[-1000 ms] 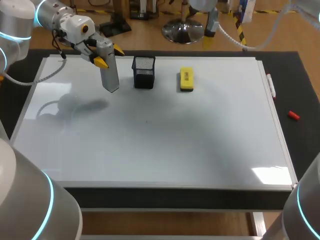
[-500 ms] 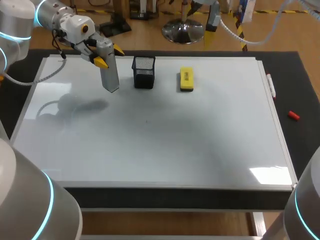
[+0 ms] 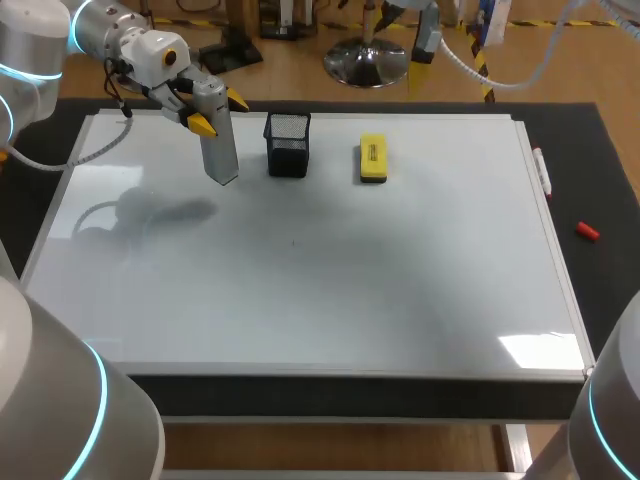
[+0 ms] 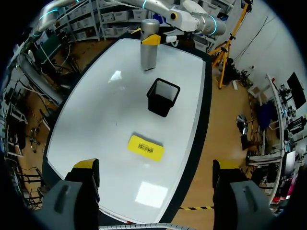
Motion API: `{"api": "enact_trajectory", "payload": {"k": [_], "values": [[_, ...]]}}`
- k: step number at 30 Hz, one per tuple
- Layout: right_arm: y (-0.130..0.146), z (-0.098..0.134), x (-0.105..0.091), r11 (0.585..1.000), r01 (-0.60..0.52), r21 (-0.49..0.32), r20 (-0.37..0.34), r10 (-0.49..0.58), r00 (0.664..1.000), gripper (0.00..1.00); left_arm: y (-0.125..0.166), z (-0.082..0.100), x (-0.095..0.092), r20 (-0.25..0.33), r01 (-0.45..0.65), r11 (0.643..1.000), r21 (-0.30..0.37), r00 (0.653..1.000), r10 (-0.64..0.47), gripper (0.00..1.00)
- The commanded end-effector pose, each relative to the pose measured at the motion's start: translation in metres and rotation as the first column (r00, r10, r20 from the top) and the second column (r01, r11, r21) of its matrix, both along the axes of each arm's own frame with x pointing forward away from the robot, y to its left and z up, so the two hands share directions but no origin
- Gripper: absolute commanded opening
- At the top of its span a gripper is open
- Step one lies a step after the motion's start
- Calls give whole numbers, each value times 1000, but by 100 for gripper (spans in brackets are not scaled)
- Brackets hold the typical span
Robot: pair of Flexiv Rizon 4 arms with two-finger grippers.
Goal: Pick up the inspection probe, press it on each red-marked spot on the whiteboard one by one, put down the probe, pick up the eraser, and wipe off all the red marks.
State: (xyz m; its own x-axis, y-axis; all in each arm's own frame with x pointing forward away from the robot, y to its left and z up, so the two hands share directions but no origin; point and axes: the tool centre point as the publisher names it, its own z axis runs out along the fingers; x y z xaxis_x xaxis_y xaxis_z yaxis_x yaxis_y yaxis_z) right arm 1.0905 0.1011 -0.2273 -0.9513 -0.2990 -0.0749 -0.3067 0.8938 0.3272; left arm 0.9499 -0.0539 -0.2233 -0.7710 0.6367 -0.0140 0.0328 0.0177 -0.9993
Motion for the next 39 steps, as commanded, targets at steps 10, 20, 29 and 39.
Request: {"api": "enact_trajectory", "payload": {"k": [10, 20, 29, 39], "values": [[0, 1, 1, 1000, -2, -5, -3, 2, 1000, 100, -5, 5, 9, -7, -198, 980, 15, 980, 198, 0], [0, 1, 1, 1000, -2, -5, -3, 2, 1000, 100, -1, 24, 29, -34, -477, 879, 27, 878, 478, 0], [0, 1, 1, 1000, -2, -5, -3, 2, 1000, 100, -14, 47, 49, 6, -610, 792, -6, 792, 610, 0], [0, 1, 1, 1000, -2, -5, -3, 2, 1000, 100, -37, 63, 72, 14, -644, 764, -33, 764, 645, 0]]}}
